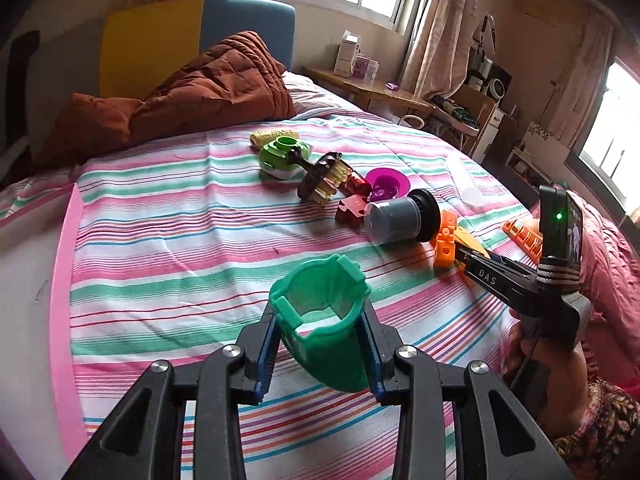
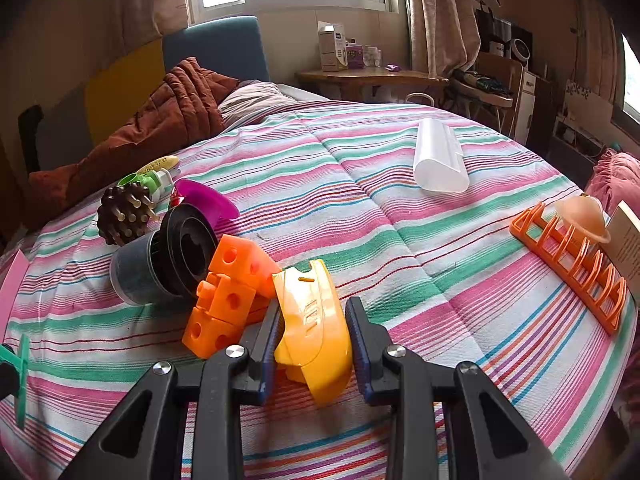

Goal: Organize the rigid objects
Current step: 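Grasp the green cup with the left tool while the right tool holds the yellow piece, then carry the green cup into the white tray and open the left tool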

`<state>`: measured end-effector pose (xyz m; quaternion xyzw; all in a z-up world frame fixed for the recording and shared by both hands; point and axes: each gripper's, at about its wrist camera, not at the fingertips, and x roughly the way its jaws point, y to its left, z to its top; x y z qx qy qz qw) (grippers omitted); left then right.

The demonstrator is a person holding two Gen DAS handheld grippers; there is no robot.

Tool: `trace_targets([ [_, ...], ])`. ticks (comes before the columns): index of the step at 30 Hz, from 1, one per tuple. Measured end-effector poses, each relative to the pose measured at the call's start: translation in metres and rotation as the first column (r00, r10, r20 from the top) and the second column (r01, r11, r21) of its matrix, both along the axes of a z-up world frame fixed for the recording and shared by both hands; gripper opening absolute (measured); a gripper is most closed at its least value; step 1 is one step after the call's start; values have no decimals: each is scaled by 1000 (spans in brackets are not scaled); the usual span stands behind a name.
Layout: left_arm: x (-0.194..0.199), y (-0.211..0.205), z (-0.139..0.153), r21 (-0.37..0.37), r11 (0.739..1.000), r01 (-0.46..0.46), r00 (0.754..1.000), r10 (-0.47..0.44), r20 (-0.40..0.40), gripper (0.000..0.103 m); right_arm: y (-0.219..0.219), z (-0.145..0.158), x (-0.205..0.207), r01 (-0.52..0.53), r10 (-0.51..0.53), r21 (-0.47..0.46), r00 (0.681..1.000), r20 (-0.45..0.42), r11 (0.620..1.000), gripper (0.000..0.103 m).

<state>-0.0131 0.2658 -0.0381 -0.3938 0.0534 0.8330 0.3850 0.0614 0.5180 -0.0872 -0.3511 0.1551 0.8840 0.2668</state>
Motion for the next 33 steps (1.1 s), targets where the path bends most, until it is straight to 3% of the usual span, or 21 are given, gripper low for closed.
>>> trace_targets([
  [7,-30,-59,25,50,993,-111,994,111,-10,37,-1,0,-1,1,-1,6,1000,5,1000,31],
  [12,-68,-109,29,43,974,-221,975,221,9,37,-3,1,-2,3,-3,19,1000,15,1000,31],
  [19,-126,-167,16,-55,924,-377,925,379,25,37,-4,1,-3,3,-4,32,1000,25,999,31],
  [26,-179,-201,-11,-156,869,-470,877,480,34,37,-6,1,-4,4,-6,51,999,40,999,31],
  [33,-210,-217,-20,-175,829,-531,839,544,35,38,-7,1,-6,4,-8,66,999,52,998,31],
])
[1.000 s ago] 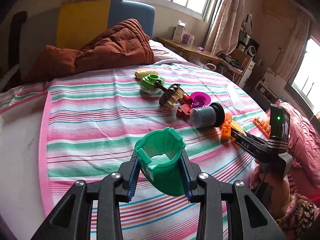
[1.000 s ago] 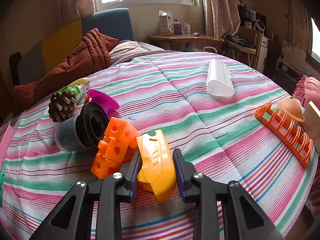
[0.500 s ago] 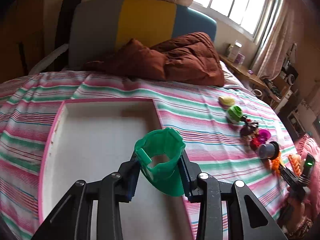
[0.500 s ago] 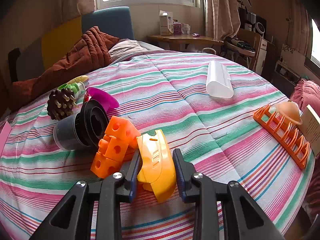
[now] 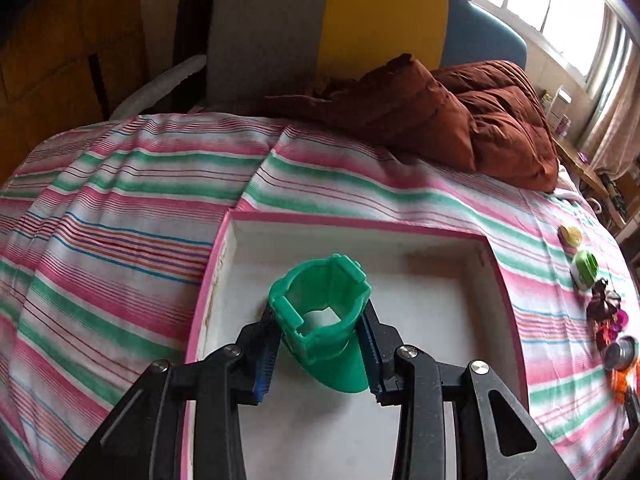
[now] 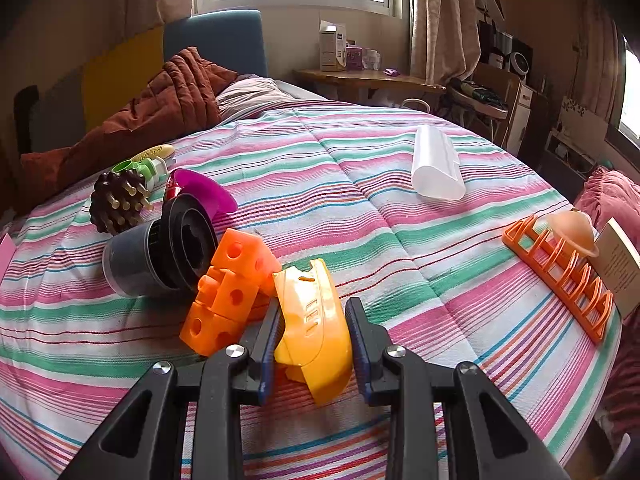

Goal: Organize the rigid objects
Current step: 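Carry the green cup into the white tray and open the left tool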

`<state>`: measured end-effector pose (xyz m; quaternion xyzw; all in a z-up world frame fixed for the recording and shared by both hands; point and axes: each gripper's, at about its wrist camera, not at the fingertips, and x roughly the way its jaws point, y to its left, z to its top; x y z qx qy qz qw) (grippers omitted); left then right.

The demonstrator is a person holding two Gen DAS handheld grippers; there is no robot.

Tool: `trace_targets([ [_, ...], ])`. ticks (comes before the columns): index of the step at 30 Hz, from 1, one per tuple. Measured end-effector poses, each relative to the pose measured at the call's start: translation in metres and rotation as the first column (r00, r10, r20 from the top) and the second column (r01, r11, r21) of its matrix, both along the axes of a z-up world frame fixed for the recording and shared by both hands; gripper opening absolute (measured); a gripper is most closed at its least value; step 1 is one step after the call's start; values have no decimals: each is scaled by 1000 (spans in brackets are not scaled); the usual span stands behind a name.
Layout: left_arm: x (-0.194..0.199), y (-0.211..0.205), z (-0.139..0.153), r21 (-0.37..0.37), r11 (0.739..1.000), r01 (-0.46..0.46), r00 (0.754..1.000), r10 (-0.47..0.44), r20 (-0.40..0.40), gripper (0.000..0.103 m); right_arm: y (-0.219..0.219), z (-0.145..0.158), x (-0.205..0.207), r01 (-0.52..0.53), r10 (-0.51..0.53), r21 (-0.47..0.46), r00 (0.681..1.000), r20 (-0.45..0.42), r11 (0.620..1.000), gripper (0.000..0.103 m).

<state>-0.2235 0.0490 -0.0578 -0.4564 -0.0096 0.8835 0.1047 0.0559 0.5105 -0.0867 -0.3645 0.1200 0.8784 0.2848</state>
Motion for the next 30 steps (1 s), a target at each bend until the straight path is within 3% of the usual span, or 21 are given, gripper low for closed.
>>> trace_targets([
  [2,-4,-3,1,-1,1000,-18,1000,18,-12,39,-1,0,0,0,0,4,1000,2,1000,31],
  [5,-3,-9,6,36,999,-37,999,38,-34,66,-1,0,-1,0,0,8,1000,6,1000,31],
  [10,21,-17,18,104,994,-42,997,49,-66,70,-1,0,-1,0,0,11,1000,8,1000,31],
  [16,68,-14,31,163,987,5,994,13,-110,84,-3,0,-1,2,-3,21,1000,13,1000,31],
  [18,84,-12,33,162,987,17,993,2,-119,88,-5,1,-2,7,-8,40,1000,23,999,30],
  [24,120,-3,29,93,996,5,994,5,-110,90,-14,2,7,20,-22,65,999,25,998,30],
  [30,146,-7,25,103,995,-10,997,18,-81,97,-41,5,33,-7,8,53,1000,-11,999,30],
])
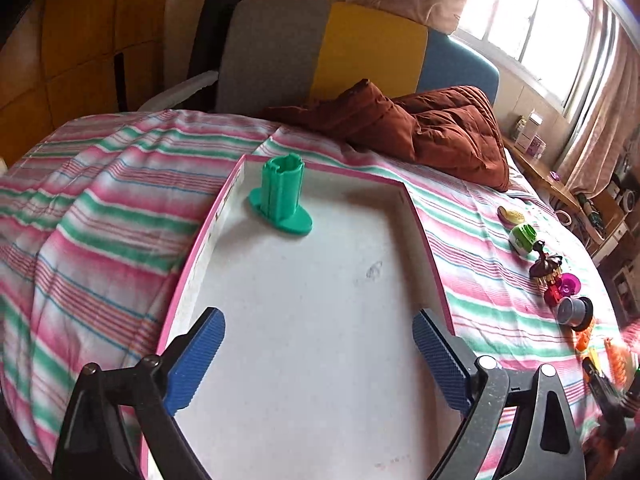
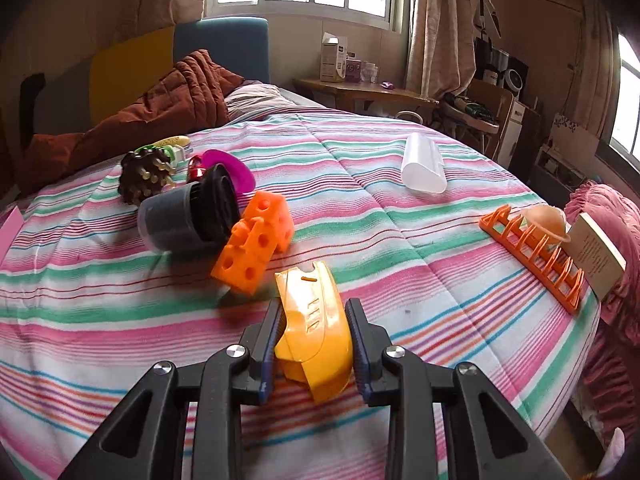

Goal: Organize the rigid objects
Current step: 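Carry the yellow piece into the tray beside the green cup, open right tool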

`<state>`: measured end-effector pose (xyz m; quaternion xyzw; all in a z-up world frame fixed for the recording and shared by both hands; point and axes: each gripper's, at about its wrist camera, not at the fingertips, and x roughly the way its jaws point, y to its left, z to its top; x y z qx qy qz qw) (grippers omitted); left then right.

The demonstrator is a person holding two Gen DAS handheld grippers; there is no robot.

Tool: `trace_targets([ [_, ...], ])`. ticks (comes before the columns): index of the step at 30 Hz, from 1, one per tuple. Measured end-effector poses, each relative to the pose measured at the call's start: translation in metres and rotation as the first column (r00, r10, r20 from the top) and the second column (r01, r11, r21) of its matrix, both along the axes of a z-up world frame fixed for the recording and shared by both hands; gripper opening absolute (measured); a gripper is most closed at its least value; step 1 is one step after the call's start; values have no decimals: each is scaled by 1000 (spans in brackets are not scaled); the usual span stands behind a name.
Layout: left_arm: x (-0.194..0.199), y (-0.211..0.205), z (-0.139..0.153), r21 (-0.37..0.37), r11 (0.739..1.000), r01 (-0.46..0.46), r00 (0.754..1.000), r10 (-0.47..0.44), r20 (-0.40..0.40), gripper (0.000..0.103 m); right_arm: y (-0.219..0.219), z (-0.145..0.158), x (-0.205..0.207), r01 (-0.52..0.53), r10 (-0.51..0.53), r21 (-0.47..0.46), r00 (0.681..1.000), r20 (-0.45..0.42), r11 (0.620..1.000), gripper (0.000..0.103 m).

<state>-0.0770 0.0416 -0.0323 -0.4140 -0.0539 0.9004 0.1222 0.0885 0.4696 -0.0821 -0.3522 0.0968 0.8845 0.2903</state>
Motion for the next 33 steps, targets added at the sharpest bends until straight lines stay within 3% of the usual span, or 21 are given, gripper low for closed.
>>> trace_targets([
  [5,20,-1,-3,-16,1000,15,1000,-15,-25,98,-34,8,4,-91,88,-91,995,-38,992,30],
  [9,33,-1,-4,-33,999,26,998,-28,-56,101,-76,23,-16,-217,209,-116,975,-73,969,30],
  [19,40,-7,-4,-35,999,25,996,-27,-80,102,-188,52,-108,-537,525,-212,844,-114,817,30],
  [23,39,-12,-4,-30,999,17,997,-20,-78,102,-220,53,-142,-597,594,-259,798,-99,759,30],
  [33,37,-22,-7,-12,1000,-19,998,18,-57,102,-285,45,-214,-679,713,-296,702,8,672,30],
])
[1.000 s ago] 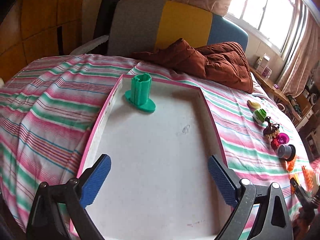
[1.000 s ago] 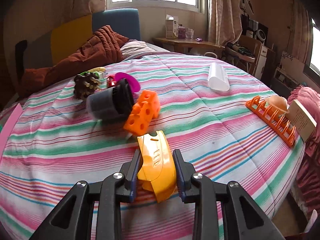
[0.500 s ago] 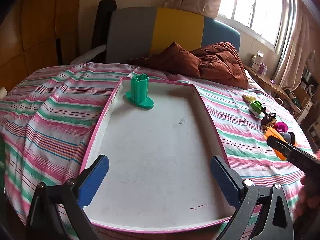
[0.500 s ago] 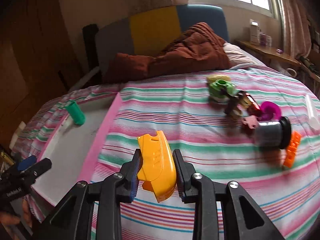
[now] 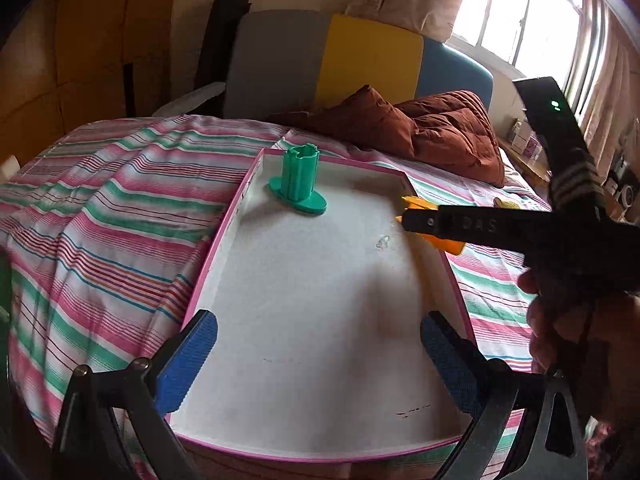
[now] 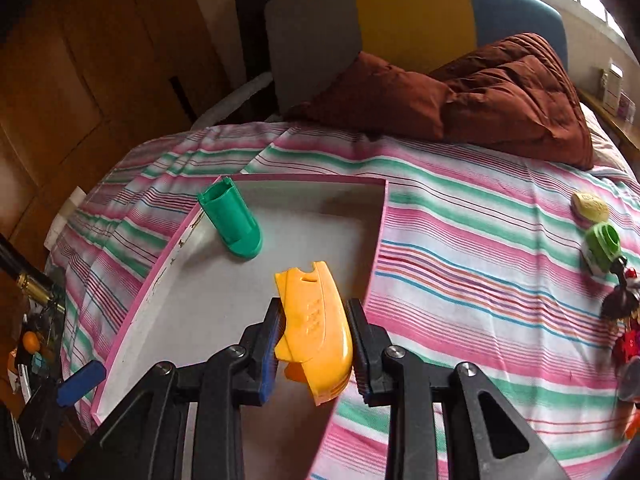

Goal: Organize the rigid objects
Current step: 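Carry the yellow piece into the tray beside the green cup, open right tool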

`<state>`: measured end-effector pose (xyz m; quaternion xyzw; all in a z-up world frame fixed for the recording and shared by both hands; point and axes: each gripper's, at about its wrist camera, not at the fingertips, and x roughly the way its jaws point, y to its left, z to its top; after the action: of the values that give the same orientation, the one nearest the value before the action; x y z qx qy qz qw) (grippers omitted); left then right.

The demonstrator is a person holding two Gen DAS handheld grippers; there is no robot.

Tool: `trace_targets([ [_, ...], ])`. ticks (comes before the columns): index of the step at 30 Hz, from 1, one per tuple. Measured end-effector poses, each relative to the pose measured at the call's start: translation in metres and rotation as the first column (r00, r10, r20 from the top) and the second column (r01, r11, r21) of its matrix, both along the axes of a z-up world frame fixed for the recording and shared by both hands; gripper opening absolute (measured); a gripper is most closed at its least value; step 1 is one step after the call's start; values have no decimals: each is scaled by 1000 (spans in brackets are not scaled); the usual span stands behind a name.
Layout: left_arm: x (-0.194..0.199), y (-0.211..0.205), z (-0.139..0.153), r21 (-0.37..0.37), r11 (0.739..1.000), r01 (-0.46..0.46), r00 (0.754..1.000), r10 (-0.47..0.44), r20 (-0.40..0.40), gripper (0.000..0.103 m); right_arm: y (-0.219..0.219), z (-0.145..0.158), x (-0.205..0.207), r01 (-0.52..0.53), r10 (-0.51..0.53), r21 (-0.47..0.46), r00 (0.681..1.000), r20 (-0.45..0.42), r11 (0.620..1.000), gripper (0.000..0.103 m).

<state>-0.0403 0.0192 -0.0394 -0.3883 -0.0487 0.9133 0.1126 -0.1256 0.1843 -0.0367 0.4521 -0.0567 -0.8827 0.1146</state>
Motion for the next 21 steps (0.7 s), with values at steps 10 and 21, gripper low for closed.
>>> trace_targets([
  [10,-4,-32,5,62,994,-85,996,86,-9,102,-38,-14,-76,-7,3,74,999,53,997,30],
  [21,-2,-44,7,129,985,-111,993,114,-11,103,-37,-7,-90,20,-19,-4,1000,23,1000,38],
])
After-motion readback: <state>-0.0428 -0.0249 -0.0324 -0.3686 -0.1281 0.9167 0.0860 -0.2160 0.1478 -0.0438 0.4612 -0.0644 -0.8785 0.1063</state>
